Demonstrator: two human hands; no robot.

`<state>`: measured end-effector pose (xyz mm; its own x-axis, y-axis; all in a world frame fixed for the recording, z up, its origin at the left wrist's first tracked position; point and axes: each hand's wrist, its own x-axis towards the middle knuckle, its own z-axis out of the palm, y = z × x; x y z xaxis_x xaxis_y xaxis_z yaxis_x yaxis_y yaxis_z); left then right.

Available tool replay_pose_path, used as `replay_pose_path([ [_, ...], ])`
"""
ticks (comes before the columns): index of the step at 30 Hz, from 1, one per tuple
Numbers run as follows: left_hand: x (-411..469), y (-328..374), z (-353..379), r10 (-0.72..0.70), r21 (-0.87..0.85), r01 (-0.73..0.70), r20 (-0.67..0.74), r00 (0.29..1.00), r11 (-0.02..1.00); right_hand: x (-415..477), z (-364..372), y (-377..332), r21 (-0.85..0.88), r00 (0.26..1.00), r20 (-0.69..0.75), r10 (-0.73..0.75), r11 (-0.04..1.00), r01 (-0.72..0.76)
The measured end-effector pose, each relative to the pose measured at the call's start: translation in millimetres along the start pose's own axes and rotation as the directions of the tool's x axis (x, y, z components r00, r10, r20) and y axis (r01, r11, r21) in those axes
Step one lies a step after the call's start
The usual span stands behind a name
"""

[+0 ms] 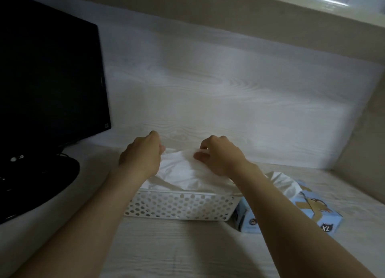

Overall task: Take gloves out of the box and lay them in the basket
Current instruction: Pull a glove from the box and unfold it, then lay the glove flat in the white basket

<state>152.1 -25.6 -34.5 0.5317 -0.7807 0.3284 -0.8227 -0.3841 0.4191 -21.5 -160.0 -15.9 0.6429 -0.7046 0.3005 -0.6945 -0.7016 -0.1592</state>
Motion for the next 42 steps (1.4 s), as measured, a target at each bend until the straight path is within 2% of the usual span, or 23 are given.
replay_pose_path([
  [2, -1, -1, -4, -0.013, 0.048, 0.013, 0.000, 1.000, 0.999, 0, 0, -5, -0.046, 1.000, -0.017, -0.007, 0.999, 0.006],
  [4, -3, 0, -7, -0.041, 0.112, 0.043, -0.016, 0.999, 0.993, -2, -1, -10, -0.091, 0.996, -0.093, -0.017, 0.996, 0.008],
  [7, -8, 4, -10, -0.071, 0.200, 0.080, -0.053, 0.996, 0.977, -6, -2, -15, -0.067, 0.970, -0.201, -0.138, 0.990, 0.127],
  [9, -12, 11, -11, -0.041, 0.258, 0.064, -0.094, 0.995, 0.964, -9, -7, -18, 0.066, 0.969, -0.106, -0.223, 0.971, 0.231],
  [11, -14, 18, -12, 0.045, 0.324, -0.008, -0.107, 0.993, 0.946, -14, -15, -24, 0.155, 0.959, 0.168, -0.226, 0.967, 0.201],
  [13, -14, 21, -9, 0.122, 0.247, -0.108, -0.044, 0.992, 0.963, -18, -18, -26, 0.070, 0.896, 0.414, -0.159, 0.987, 0.142],
  [14, -15, 22, -7, 0.132, 0.181, -0.133, 0.020, 0.991, 0.974, -18, -16, -26, 0.009, 0.868, 0.479, -0.130, 0.990, 0.144],
  [16, -19, 23, -2, 0.127, 0.175, -0.149, 0.129, 0.983, 0.973, -19, -9, -23, -0.050, 0.843, 0.527, -0.106, 0.987, 0.155],
  [18, -20, 22, 3, 0.096, 0.273, -0.145, 0.188, 0.978, 0.951, -18, -1, -19, -0.033, 0.845, 0.522, -0.112, 0.988, 0.151],
  [23, -17, 14, 4, 0.000, 0.371, -0.097, 0.253, 0.968, 0.924, -17, 12, -10, 0.032, 0.826, 0.552, -0.111, 0.993, 0.112],
  [27, -18, 15, 4, 0.019, 0.360, -0.104, 0.232, 0.973, 0.927, -19, 11, -12, 0.017, 0.823, 0.555, -0.120, 0.991, 0.133],
  [29, -21, 22, -1, 0.076, 0.382, -0.125, 0.142, 0.987, 0.915, -23, 2, -13, 0.017, 0.853, 0.510, -0.113, 0.993, 0.121],
  [31, -28, 35, -6, 0.152, 0.368, -0.147, 0.016, 0.988, 0.918, -29, -8, -10, 0.069, 0.911, 0.403, -0.086, 0.996, 0.064],
  [33, -37, 52, -7, 0.228, 0.315, -0.181, -0.117, 0.967, 0.932, -37, -15, -1, 0.165, 0.973, 0.216, -0.077, 0.985, 0.041],
  [35, -49, 69, -2, 0.310, 0.268, -0.246, -0.233, 0.922, 0.931, -48, -19, 10, 0.202, 0.998, -0.006, -0.064, 0.977, 0.064],
  [38, -64, 88, 16, 0.503, 0.224, -0.451, -0.327, 0.800, 0.864, -69, -24, 29, 0.171, 0.965, -0.257, 0.044, 0.985, 0.000],
  [40, -73, 96, 32, 0.632, 0.217, -0.595, -0.326, 0.703, 0.774, -81, -30, 47, 0.162, 0.933, -0.326, 0.153, 0.981, -0.104],
  [42, -81, 100, 47, 0.706, 0.217, -0.676, -0.315, 0.635, 0.704, -91, -33, 68, 0.243, 0.888, -0.392, 0.240, 0.958, -0.152],
])
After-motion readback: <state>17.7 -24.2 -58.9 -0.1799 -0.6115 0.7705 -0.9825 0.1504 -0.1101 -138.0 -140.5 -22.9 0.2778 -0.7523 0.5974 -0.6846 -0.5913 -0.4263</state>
